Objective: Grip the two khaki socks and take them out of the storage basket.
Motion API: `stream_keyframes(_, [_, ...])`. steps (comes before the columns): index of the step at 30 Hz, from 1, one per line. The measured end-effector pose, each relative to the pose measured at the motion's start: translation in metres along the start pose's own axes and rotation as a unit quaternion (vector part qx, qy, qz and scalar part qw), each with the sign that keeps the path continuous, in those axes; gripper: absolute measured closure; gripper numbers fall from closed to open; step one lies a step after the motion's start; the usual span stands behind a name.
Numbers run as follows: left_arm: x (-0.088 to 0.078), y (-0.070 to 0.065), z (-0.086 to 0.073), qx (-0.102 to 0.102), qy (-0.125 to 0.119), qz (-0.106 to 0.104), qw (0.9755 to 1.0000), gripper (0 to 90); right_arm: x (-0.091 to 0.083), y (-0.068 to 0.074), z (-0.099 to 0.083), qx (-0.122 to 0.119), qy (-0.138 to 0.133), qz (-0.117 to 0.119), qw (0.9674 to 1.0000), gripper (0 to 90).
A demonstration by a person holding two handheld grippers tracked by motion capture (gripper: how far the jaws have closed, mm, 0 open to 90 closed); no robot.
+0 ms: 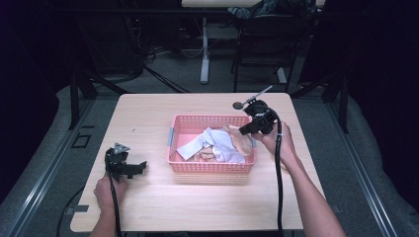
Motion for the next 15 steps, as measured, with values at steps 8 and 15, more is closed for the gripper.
stream_keyframes(8, [0.0,0.0,0.0,-0.001,-0.001,-0.001,1.0,0.0,-0.022,-0.004,-0.002,0.005,-0.027,-0.005,0.9996,85.9])
stream_keyframes(15, [0.0,0.0,0.0,-0.001,-0.001,0.0,1.0,0.0,-0.043,-0.015,-0.01,0.02,-0.043,-0.014,0.9988,86.0])
Point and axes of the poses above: each handheld gripper's, and its own axes: x roughly forward along the jaws, z roughly out of its top, y roughly to its left, the point moved 5 cm from there along x, roughly forward along the jaws, and after that the axes turned 15 degrees about y, right-handed, at the moved point
